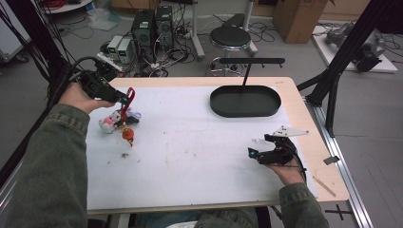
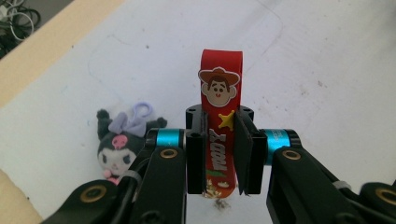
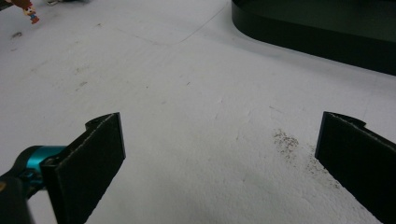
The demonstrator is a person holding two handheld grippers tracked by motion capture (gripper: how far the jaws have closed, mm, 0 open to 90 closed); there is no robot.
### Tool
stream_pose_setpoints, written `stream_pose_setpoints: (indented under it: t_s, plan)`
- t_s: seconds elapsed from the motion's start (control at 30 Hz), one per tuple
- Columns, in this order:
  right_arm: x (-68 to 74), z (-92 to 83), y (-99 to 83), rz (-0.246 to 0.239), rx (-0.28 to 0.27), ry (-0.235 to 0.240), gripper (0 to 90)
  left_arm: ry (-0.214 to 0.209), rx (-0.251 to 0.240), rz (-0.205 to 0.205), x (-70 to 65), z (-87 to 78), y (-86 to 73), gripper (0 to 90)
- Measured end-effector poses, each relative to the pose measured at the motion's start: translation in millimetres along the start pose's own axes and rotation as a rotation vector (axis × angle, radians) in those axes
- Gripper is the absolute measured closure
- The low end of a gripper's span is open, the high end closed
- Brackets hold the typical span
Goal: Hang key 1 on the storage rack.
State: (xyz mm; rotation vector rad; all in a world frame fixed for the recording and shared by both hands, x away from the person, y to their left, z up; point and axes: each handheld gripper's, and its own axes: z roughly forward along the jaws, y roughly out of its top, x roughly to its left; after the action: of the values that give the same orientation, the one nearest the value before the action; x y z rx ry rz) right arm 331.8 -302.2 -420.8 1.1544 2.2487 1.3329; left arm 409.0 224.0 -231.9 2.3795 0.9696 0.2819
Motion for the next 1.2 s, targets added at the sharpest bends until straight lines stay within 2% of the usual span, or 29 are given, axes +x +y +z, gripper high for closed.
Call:
stream_pose_setpoints:
  t_s: [0.07,0.13,0.17,0.33,0.37,0.4,0.53,0.63,0.73,0.77,0.83,0.97,1.0,1.2]
  plan:
    - [-0.3,0.0,0.1,0.002,-0.003,0.001,0.6,-0.01,-0.01,0.006,-2.1,-1.3,10.7,76.3]
    - [-0.5,0.2,0.1,0.003,-0.006,0.002,0.6,-0.013,-0.014,0.009,-2.7,-1.7,13.6,76.3]
    - [-0.7,0.2,0.2,0.004,-0.008,0.004,0.5,-0.015,-0.03,0.017,-4.4,-3.3,22.7,76.3]
    - [-0.7,-0.4,0.8,0.001,-0.019,0.003,0.6,0.004,-0.078,0.046,-9.7,-5.3,37.5,76.4]
    - [-0.6,-0.8,1.4,0.011,-0.03,0.006,0.6,0.003,-0.105,0.045,-11.2,-5.1,43.5,76.4]
    - [-1.2,-0.8,1.5,0.013,-0.03,0.009,0.6,-0.01,-0.098,0.044,-11.8,-4.1,46.6,76.4]
    - [-1.4,-0.6,1.2,0.009,-0.026,0.012,0.6,-0.004,-0.074,0.064,-15.2,-1.2,56.9,76.4]
    - [-1.4,-1.1,0.9,0.006,-0.026,0.015,0.6,0.012,-0.12,0.087,-20.6,-0.7,72.4,76.4]
    - [-1.3,-1.5,1.0,0.01,-0.03,0.019,0.6,0.003,-0.143,0.095,-23.5,0.2,80.9,76.4]
    - [-2.0,-1.3,1.4,0.01,-0.036,0.02,0.6,0.001,-0.138,0.106,-27.2,3.9,90.6,76.4]
    - [-1.3,-0.3,1.8,0.015,-0.036,0.03,0.6,0.003,-0.129,0.121,-30.3,7.9,99.7,76.4]
    - [-0.5,2.0,2.0,0.006,-0.036,0.044,0.6,-0.03,-0.124,0.133,-36.4,20.5,120.5,76.4]
    - [-0.6,2.1,2.0,0.008,-0.034,0.045,0.6,-0.023,-0.12,0.141,-38.7,23.7,126.6,76.4]
    - [-3.2,-0.4,2.0,0.019,-0.049,0.04,0.6,-0.048,-0.143,0.141,-45.4,35.1,153.7,76.4]
